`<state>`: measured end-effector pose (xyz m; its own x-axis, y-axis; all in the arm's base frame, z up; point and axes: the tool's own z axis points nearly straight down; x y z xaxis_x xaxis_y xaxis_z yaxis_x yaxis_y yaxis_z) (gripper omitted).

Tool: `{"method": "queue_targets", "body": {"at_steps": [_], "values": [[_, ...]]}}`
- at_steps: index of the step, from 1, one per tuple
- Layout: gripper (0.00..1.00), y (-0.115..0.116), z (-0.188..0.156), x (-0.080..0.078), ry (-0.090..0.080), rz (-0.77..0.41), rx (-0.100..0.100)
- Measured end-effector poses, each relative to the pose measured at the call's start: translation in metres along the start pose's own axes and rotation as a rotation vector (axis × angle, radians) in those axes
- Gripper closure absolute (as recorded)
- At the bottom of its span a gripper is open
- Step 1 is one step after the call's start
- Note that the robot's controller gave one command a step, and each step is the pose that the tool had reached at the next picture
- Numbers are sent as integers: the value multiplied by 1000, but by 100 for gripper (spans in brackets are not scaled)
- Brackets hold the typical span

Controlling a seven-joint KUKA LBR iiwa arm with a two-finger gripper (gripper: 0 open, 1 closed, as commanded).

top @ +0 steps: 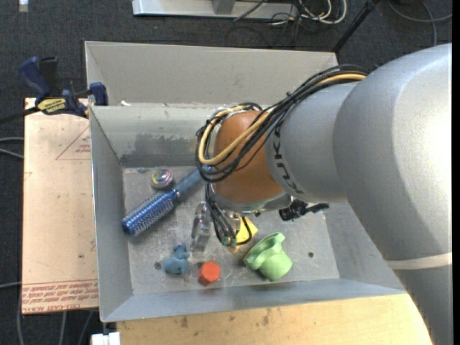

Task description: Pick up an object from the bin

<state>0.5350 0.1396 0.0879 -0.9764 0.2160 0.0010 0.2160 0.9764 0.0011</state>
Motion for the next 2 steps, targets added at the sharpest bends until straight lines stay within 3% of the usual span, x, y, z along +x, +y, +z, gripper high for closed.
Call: {"method": "queue_targets", "body": {"at_steps": [1,2], "values": [[100,56,11,-15,1,-204,4],[0,59,11,-14,3,-208,2]]}}
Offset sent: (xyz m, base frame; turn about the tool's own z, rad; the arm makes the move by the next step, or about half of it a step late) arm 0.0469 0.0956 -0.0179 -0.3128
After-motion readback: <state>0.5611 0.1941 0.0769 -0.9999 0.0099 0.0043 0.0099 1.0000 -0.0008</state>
